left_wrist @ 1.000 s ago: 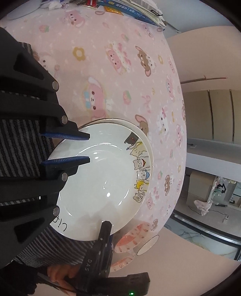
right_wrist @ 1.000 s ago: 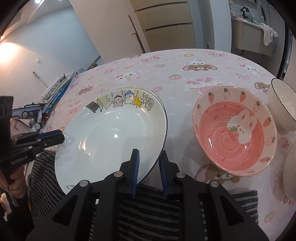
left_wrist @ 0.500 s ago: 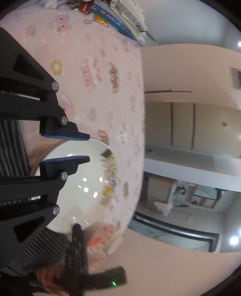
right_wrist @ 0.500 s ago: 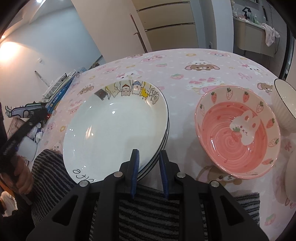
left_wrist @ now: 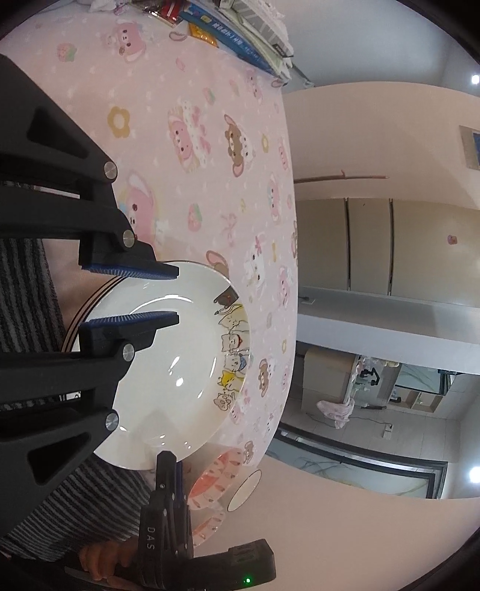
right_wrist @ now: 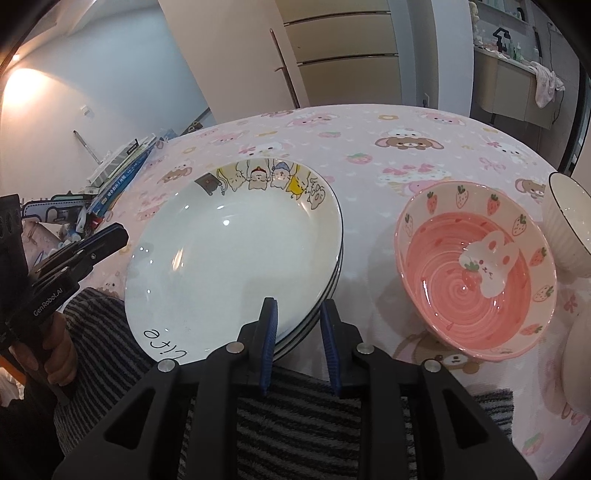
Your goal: Organize plates and bowls
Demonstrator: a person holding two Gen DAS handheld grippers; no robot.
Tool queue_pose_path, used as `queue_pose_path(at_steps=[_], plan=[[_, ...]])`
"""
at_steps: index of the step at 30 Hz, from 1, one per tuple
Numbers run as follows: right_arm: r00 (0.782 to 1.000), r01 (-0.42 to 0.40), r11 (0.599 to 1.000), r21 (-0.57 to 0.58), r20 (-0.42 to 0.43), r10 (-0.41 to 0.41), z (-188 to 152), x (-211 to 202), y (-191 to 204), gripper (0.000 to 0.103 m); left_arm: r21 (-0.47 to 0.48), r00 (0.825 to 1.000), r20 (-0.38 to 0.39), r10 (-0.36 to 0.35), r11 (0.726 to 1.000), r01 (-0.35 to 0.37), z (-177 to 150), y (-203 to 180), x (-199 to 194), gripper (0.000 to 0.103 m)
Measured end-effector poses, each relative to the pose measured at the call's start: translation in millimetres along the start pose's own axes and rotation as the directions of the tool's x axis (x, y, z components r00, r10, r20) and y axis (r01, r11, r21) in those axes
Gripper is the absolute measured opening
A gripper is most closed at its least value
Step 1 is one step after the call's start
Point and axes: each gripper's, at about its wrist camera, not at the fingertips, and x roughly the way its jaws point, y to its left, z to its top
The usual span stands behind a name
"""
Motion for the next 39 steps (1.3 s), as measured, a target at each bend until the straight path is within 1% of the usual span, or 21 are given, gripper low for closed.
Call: queue_pose_path(at_steps=[1,2,3,6,8,9,10,13,16,18,20,22,23,24,25,27,29,30,34,36,39], plan=[[1.000,0.000,1.000,0.002,0.013,0.000,0.3,-2.4,-0.3,0.026,0.001,1.000,0.006,0.005,1.000,-0.005,0.3,0.1,-1.0,0.039],[0.999,0.003,1.000,0.000,0.034,-0.003,0.7,-5.4,-0.2,0.026,0.001,1.000,0.013,0.011,1.000,-0.011,0.7,0.3,-2.4,0.066],[0.998,0.007,1.000,-0.005,0.057,-0.007,0.8,-9.0,0.9,0.026,-0.002,0.999,0.039,0.027,1.000,-0.026,1.0,0.3,-6.7,0.083],[0.990,0.015,1.000,-0.026,0.144,-0.011,1.1,-23.1,6.3,0.031,-0.005,0.992,0.111,0.063,0.998,-0.062,2.4,0.6,-19.5,0.084],[0.973,0.046,0.998,-0.042,0.229,-0.035,0.2,-35.2,11.0,0.040,-0.004,0.988,0.131,0.086,0.996,-0.086,3.2,0.4,-23.5,0.084],[0.964,0.060,0.997,-0.045,0.264,-0.046,-0.2,-40.3,12.2,0.042,-0.002,0.985,0.144,0.093,0.996,-0.094,3.4,-0.3,-25.9,0.084],[0.952,0.074,0.996,-0.047,0.302,-0.057,-1.1,-45.6,12.9,0.046,0.000,0.983,0.155,0.097,0.995,-0.099,3.3,-0.2,-28.3,0.084],[0.910,0.115,0.993,-0.026,0.403,-0.095,-1.8,-59.5,12.8,0.064,0.024,0.969,0.217,0.117,0.992,-0.125,3.6,-5.1,-39.2,0.085],[0.861,0.148,0.989,-0.010,0.494,-0.124,-4.1,-72.4,13.4,0.074,0.039,0.954,0.270,0.128,0.989,-0.143,3.5,-8.7,-48.2,0.089],[0.835,0.160,0.987,-0.011,0.535,-0.129,-4.8,-78.8,15.1,0.081,0.039,0.944,0.300,0.139,0.987,-0.158,3.2,-9.4,-53.3,0.089],[0.805,0.178,0.984,-0.015,0.577,-0.137,-6.2,-84.5,18.0,0.091,0.038,0.939,0.315,0.137,0.987,-0.157,3.5,-9.1,-56.4,0.090],[0.774,0.206,0.978,-0.019,0.615,-0.151,-8.4,-89.9,22.3,0.097,0.039,0.935,0.333,0.120,0.989,-0.140,4.4,-7.5,-61.8,0.093],[0.755,0.220,0.975,-0.019,0.637,-0.158,-9.9,-93.2,23.9,0.099,0.030,0.929,0.349,0.121,0.990,-0.140,4.2,-6.4,-64.9,0.095],[0.737,0.231,0.973,-0.019,0.656,-0.162,-11.2,-95.9,25.0,0.099,0.014,0.912,0.389,0.128,0.989,-0.145,3.2,-5.3,-71.1,0.102],[0.716,0.244,0.970,-0.019,0.677,-0.167,-12.7,-99.7,26.5,0.100,0.009,0.898,0.420,0.132,0.989,-0.149,1.9,-5.2,-75.7,0.103],[0.688,0.253,0.967,-0.016,0.706,-0.168,-15.7,-106.2,28.3,0.103,0.011,0.868,0.474,0.146,0.985,-0.172,-0.2,-8.3,-83.5,0.103],[0.665,0.244,0.970,-0.001,0.728,-0.166,-17.4,-111.7,27.8,0.103,0.017,0.854,0.492,0.169,0.979,-0.204,-1.5,-11.2,-86.7,0.103],[0.662,0.232,0.973,0.000,0.733,-0.158,-17.7,-113.1,27.1,0.103,0.023,0.853,0.490,0.178,0.976,-0.217,-1.7,-12.6,-86.1,0.103],[0.676,0.187,0.982,0.005,0.725,-0.133,-15.4,-113.4,23.5,0.103,0.039,0.865,0.471,0.171,0.976,-0.214,-1.9,-13.8,-82.1,0.103],[0.683,0.194,0.981,0.007,0.717,-0.140,-15.4,-111.5,25.0,0.103,0.035,0.869,0.463,0.173,0.976,-0.213,-2.0,-13.0,-80.4,0.103],[0.674,0.232,0.973,-0.007,0.722,-0.156,-16.6,-108.8,29.1,0.103,0.033,0.887,0.428,0.172,0.978,-0.205,-1.0,-10.5,-72.4,0.103]])
